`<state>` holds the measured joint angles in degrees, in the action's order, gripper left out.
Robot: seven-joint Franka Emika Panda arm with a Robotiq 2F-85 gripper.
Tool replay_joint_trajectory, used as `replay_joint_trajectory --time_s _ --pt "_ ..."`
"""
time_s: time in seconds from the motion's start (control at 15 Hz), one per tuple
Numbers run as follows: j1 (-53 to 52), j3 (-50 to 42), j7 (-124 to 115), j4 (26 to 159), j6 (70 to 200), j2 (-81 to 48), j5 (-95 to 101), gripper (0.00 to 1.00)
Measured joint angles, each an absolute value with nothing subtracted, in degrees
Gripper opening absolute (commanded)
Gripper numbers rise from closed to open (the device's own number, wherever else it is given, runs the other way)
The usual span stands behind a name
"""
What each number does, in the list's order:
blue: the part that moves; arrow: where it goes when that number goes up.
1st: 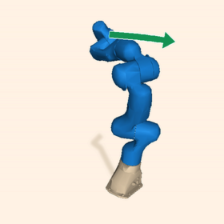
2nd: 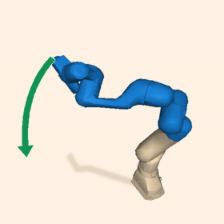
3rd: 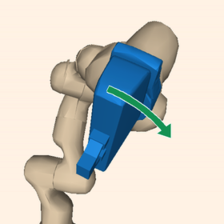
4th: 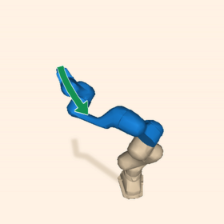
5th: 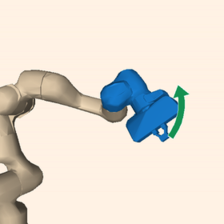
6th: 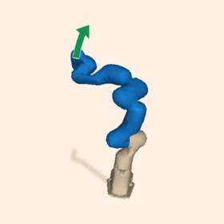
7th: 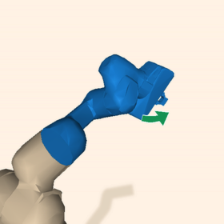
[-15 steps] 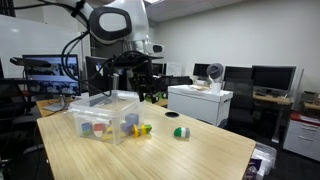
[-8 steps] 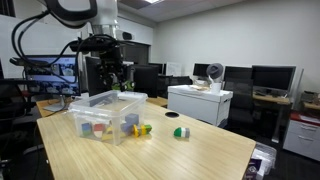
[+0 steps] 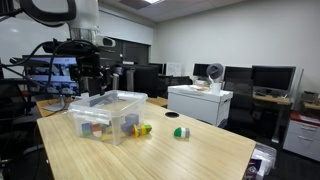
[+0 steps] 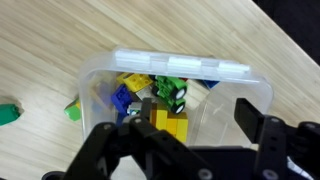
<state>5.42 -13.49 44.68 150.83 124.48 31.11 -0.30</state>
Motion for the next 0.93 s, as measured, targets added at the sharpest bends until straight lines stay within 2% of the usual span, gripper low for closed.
replay_joint_trajectory --time_s 0.27,0.67,0.93 --pt "5.95 -16.03 43.74 147.74 133.98 29.07 -0.3 1.0" --pt "6.55 -23.82 42.67 143.84 157.53 22.3 -0.81 1.0" --pt "8.45 -25.17 33.63 138.29 162.7 10.95 -0.91 1.0"
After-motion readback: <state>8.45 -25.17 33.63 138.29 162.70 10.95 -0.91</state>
